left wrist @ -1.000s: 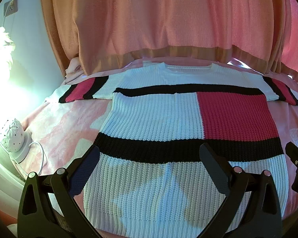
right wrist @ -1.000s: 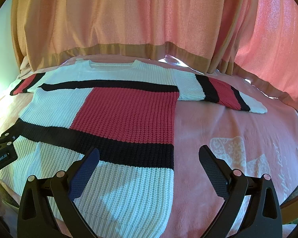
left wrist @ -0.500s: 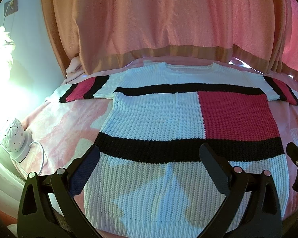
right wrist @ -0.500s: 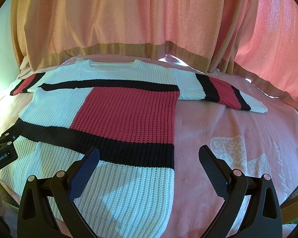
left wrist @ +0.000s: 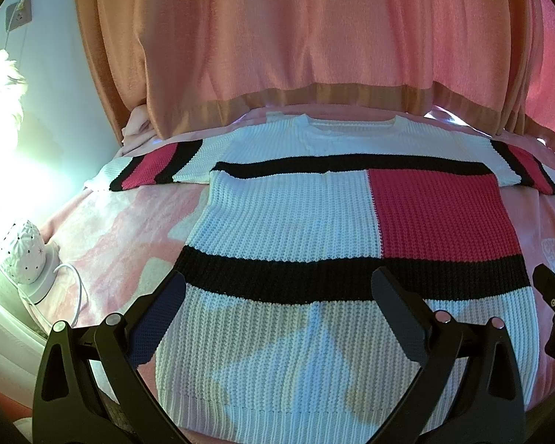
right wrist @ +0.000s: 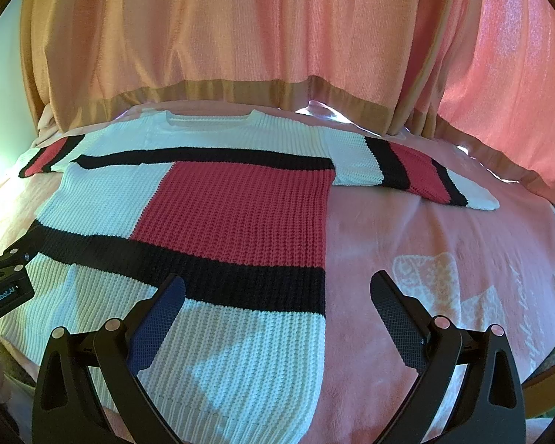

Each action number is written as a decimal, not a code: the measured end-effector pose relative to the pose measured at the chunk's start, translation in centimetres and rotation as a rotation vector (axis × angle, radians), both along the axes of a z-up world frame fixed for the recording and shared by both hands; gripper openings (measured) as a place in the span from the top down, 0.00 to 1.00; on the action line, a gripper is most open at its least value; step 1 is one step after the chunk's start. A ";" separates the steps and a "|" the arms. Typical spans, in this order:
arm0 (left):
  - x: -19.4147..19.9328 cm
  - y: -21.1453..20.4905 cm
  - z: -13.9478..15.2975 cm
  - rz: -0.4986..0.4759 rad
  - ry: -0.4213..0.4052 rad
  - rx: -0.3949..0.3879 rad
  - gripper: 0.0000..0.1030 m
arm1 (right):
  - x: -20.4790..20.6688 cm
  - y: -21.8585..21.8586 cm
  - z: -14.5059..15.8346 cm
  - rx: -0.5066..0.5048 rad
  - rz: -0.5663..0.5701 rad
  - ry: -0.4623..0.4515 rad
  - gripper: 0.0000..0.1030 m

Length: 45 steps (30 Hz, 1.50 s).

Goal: Fold small clothes
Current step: 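Move the right tool to the sleeve cuff and grasp it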

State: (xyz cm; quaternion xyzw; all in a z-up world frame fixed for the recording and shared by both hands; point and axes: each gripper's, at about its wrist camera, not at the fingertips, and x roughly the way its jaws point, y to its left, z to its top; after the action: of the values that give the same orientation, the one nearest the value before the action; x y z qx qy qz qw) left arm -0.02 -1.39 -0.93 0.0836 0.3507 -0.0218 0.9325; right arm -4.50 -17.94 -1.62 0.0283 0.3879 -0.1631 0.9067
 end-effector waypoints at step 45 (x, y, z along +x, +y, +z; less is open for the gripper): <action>14.8 -6.6 1.5 -0.049 0.101 -0.108 0.05 | 16.6 -27.9 7.6 0.306 -0.087 -0.293 0.93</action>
State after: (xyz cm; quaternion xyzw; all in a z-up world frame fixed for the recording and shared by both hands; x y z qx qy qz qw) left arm 14.75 -8.03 0.56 0.0403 0.3934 -0.0678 0.9160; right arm 12.15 -45.83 6.00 0.2059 0.2705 -0.1353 0.9307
